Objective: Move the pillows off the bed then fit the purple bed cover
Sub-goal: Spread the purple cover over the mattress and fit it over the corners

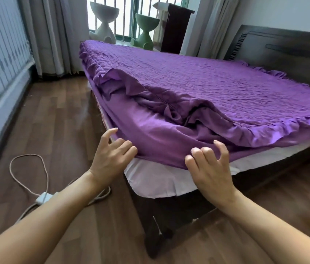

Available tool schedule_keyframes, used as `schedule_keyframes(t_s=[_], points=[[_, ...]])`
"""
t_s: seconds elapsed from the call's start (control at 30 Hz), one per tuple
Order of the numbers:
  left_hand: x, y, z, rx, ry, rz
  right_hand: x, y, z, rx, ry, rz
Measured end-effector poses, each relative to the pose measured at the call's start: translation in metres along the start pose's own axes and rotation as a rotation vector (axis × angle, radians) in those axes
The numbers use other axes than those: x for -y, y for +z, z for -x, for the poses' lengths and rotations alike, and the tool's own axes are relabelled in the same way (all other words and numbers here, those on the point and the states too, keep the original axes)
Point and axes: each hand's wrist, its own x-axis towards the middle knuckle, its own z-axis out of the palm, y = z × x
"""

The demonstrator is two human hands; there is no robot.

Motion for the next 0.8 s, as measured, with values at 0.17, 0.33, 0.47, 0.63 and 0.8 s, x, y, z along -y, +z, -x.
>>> schedule_keyframes(t_s=[0.17,0.33,0.47,0.63,0.8], points=[[-0.007,0.001,0.033,0.145,0.083,0.000,0.022,-0.003,0.025,0.059,-0.076,-0.093],[-0.017,0.009,0.060,0.247,0.082,0.096,0.036,0.002,0.052,0.153,-0.127,-0.183],[-0.025,0.014,0.079,0.364,0.066,0.165,0.044,0.007,0.074,0.231,-0.162,-0.250],[-0.031,0.017,0.095,0.413,0.030,0.250,0.048,0.009,0.082,0.301,-0.166,-0.296],[-0.031,0.020,0.107,0.478,0.025,0.343,0.055,0.010,0.090,0.324,-0.197,-0.332]])
